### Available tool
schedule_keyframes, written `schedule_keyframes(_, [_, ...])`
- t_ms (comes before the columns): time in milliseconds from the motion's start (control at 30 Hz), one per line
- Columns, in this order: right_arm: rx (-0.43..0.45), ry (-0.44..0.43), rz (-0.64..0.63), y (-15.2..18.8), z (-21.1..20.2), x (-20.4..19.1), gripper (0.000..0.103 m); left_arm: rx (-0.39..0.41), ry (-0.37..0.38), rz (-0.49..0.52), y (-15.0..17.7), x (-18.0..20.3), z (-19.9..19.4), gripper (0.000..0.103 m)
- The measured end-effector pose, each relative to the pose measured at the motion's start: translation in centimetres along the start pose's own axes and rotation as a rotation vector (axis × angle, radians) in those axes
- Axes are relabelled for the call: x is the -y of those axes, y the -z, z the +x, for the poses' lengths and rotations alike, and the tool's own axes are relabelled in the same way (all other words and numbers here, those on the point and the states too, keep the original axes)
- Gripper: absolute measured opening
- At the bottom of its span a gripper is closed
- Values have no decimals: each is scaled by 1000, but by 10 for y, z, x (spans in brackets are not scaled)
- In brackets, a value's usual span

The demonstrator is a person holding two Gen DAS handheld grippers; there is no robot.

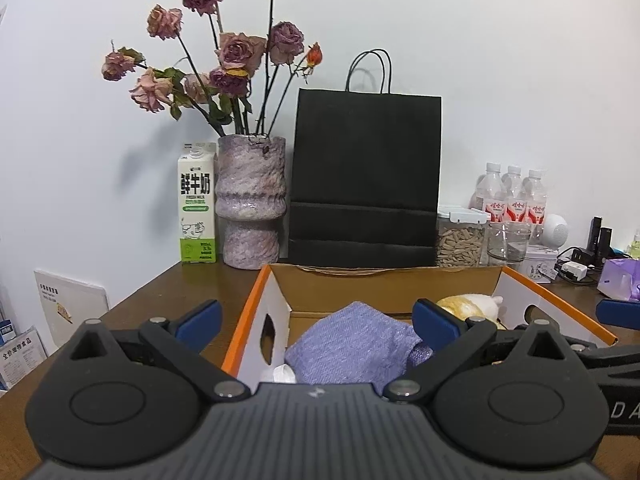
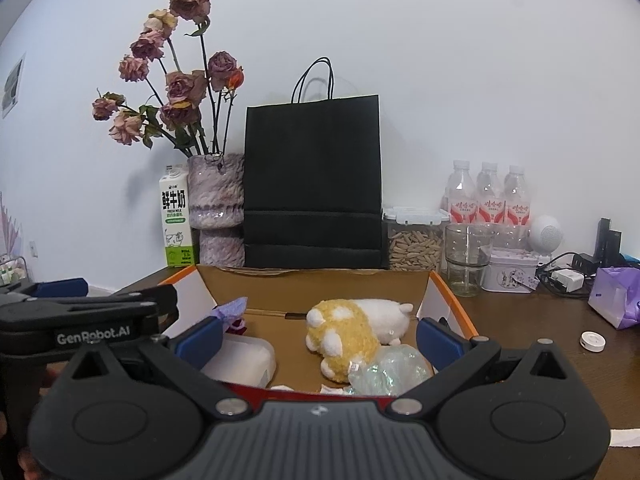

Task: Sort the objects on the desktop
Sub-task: 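Withdraw both tools from the box back over the table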

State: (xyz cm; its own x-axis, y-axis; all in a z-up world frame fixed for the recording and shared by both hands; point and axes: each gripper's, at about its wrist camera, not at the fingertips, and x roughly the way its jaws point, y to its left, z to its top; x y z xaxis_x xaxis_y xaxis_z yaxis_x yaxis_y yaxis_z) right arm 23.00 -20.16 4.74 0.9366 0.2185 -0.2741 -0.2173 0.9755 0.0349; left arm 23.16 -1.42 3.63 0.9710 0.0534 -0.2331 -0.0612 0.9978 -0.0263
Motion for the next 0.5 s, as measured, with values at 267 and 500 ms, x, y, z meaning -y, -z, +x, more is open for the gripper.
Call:
schedule_keyframes(267, [-4, -20, -40, 6, -12, -5, 103, -9, 10, 22, 10, -2, -11, 103])
schedule_keyframes(500, [-30, -15, -59, 15, -24, -3, 103, -30, 23, 71, 20, 3, -19, 103])
